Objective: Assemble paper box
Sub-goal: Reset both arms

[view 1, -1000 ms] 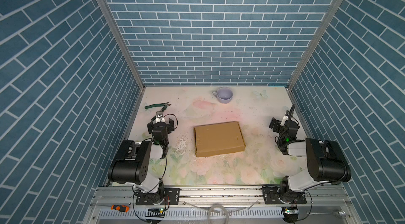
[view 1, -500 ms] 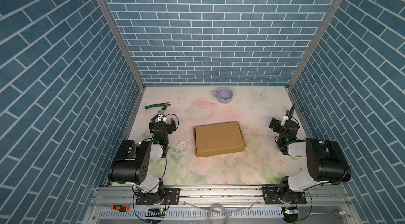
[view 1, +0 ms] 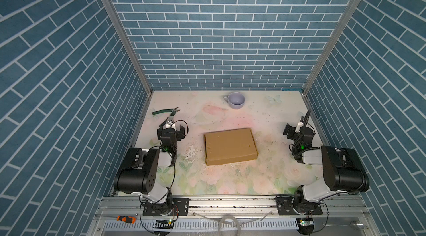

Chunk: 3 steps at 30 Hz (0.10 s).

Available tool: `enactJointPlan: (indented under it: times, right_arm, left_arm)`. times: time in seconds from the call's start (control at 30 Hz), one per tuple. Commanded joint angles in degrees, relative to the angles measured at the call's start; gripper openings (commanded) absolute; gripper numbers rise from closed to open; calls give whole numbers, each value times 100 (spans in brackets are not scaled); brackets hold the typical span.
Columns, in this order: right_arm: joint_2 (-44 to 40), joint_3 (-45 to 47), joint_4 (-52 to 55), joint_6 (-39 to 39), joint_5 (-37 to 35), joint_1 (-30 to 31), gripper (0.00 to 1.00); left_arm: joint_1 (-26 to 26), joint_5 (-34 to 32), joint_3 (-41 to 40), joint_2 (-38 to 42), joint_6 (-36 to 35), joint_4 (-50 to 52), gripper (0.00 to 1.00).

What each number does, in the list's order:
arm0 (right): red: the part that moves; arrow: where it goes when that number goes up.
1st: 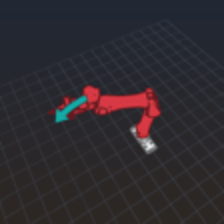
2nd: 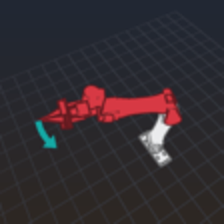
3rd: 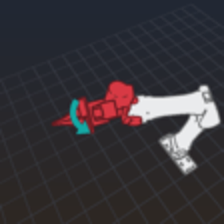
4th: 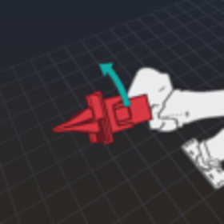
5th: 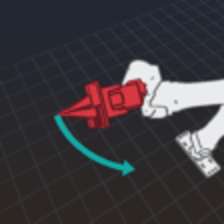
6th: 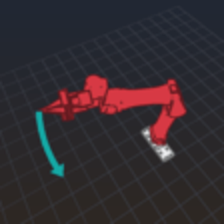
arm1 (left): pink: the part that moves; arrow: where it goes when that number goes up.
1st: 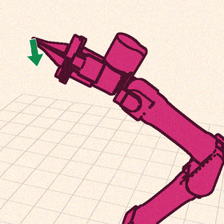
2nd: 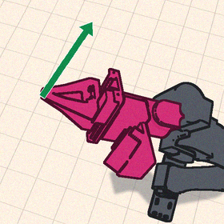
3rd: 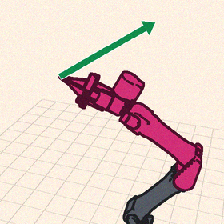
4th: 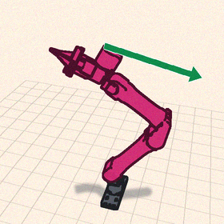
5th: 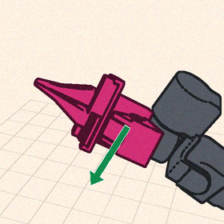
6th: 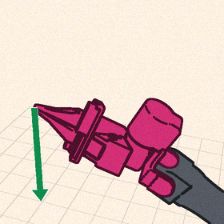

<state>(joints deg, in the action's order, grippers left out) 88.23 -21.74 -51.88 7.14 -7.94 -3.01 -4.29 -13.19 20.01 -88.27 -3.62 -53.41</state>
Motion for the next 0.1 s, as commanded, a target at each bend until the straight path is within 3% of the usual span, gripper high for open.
enactJointPlan:
  times: [0.0, 0.07]
  right_arm:
    - [-18, 134, -145, -125, -58, 11, 99]
    - [-16, 135, -148, -125, -60, 10, 99]
  left_arm:
    - [-74, 61, 64, 4, -166, -22, 100]
    - [4, 205, 84, 40, -98, 96, 100]
